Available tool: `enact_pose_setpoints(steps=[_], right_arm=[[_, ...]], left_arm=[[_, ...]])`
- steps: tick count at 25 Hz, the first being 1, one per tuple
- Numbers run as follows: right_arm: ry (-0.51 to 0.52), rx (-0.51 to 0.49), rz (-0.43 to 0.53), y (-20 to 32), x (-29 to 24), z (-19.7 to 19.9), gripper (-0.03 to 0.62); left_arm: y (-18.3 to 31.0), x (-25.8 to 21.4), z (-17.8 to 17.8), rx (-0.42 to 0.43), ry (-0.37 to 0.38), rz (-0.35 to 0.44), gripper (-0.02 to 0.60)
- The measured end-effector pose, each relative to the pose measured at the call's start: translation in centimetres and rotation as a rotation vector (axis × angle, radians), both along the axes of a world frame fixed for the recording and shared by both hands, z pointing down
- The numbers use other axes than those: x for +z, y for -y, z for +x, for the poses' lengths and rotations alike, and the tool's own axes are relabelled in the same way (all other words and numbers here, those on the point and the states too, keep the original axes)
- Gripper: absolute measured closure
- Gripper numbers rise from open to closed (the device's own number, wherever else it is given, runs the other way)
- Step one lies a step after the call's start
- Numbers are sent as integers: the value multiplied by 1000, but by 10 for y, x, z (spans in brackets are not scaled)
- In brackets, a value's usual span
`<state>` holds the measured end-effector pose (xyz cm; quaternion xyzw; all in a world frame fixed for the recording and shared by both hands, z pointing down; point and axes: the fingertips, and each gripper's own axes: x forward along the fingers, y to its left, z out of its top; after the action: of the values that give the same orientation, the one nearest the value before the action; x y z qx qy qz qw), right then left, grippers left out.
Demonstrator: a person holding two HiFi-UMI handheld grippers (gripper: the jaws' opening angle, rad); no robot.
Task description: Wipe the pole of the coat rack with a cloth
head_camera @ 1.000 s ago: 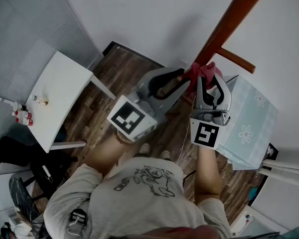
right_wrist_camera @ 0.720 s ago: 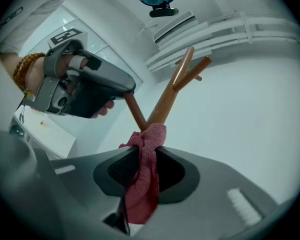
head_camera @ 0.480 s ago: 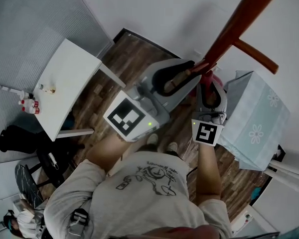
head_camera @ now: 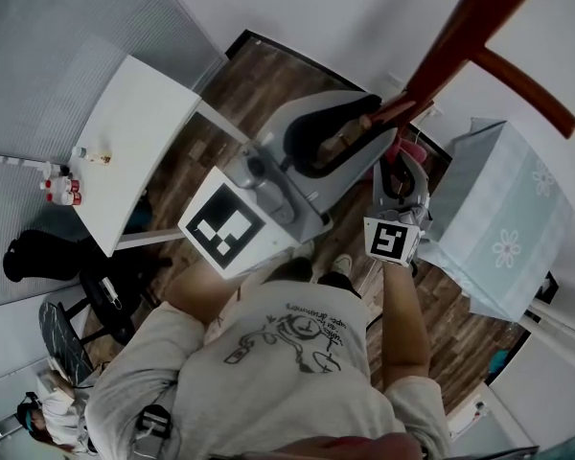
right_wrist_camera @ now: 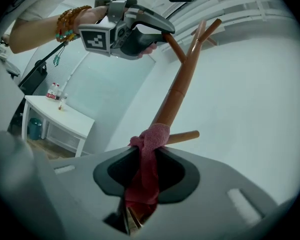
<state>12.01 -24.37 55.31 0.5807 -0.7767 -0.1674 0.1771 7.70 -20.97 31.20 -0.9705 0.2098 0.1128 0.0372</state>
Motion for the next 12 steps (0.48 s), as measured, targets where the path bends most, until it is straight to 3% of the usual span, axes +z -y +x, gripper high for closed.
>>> enact_pose_setpoints(steps=[12], right_arm=[[-85, -59, -8, -1, -7, 4, 487]], left_arm=[[-4, 0, -3, 13, 23, 9, 489]])
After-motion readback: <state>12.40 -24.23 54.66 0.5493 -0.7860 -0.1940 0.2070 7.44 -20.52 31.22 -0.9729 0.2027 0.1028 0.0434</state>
